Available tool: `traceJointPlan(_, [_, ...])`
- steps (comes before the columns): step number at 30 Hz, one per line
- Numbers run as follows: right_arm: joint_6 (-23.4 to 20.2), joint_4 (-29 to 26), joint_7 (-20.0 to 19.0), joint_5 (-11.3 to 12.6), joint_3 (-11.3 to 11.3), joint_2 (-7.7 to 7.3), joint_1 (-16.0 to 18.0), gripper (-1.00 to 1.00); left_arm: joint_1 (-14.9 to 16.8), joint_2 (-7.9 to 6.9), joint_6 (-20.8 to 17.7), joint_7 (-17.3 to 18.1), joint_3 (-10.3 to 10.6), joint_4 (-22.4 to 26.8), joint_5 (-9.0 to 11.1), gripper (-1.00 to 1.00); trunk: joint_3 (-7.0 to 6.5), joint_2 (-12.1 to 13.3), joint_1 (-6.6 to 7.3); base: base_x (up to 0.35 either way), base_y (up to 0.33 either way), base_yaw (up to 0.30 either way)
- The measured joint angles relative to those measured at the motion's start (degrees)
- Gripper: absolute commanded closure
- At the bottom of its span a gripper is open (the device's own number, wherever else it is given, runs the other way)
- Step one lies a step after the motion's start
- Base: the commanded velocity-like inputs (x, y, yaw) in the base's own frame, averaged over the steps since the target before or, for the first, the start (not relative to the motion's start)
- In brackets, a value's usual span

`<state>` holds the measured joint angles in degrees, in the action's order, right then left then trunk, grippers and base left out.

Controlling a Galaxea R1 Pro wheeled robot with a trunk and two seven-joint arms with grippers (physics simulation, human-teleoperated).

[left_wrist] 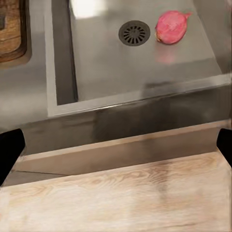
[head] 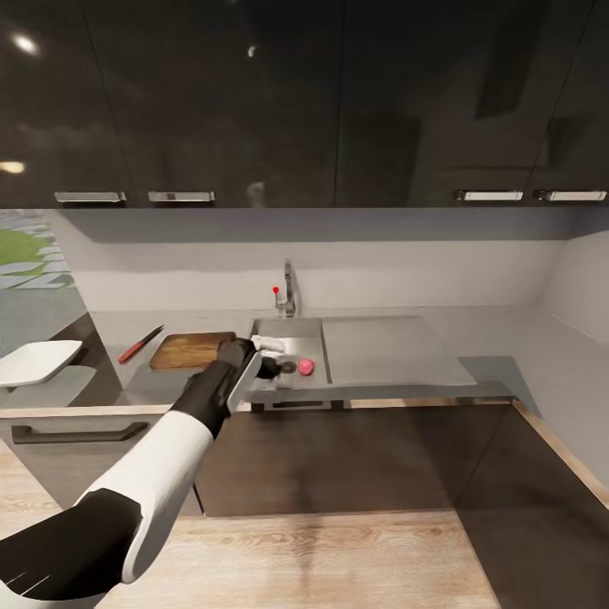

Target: In the kitchen, take the Vidalia onion out of the sink, dice it on the chopping board with the paring knife, put the diced onion into the bowl on the countertop, then place both the paring knife and the chopping board into the sink.

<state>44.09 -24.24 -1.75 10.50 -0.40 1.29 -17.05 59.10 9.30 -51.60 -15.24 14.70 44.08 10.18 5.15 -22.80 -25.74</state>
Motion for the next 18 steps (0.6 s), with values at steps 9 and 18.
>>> traceJointPlan(9, [0.0,0.1,0.0,0.1,0.0,-0.05,0.0,-1.00,0.0,-0.08,-0.2,0.0,0.1,5.7,0.0,-1.00,0.00,0.0,0.02,0.108,0.000,0.000])
traceJointPlan(18, [-0.1,1.4,0.2,0.1,0.0,-0.02,0.0,-1.00,0.0,-0.10,-0.2,0.2,0.2,4.9,0.0,-1.00,0.01,0.0,0.03,0.310,0.000,0.000])
